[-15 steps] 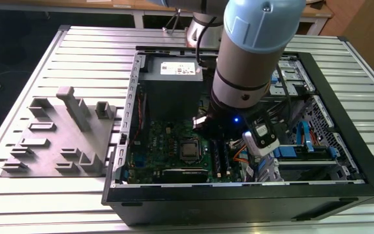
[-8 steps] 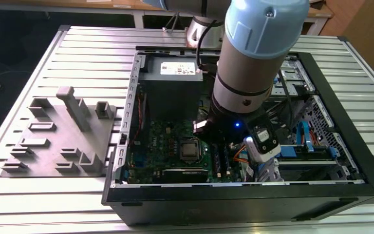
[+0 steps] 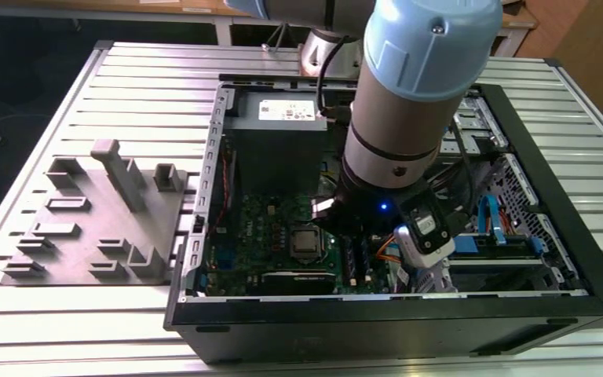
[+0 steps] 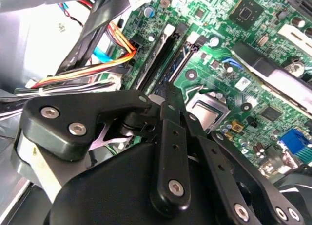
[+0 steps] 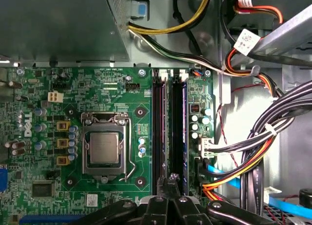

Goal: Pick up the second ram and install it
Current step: 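Press down the second ram until it locks into place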

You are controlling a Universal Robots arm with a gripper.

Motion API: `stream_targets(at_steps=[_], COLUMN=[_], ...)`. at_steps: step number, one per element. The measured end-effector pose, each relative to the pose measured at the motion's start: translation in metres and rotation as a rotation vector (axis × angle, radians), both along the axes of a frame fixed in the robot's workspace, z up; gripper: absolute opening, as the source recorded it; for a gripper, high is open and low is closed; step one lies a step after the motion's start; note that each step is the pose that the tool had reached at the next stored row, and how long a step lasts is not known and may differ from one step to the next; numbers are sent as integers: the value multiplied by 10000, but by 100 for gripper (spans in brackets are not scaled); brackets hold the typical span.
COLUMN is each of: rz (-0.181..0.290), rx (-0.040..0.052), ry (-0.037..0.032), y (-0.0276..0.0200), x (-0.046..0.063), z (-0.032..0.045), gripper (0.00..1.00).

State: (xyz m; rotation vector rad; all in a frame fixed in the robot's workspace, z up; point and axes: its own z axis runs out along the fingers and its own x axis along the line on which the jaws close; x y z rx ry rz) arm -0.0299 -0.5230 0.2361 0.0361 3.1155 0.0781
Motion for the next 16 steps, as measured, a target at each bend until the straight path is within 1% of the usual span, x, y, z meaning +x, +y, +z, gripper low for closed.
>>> stream_targets(at_steps=[5,8,12,16], rz=[1,1,1,1], rx=[-13,-20,-19,-18], ry=[1,2,1,0], y=[-1,-1,-1,0], x=[-1,-1,-1,-1], z=[-64,-66,-107,-118], gripper=[7,7,7,7])
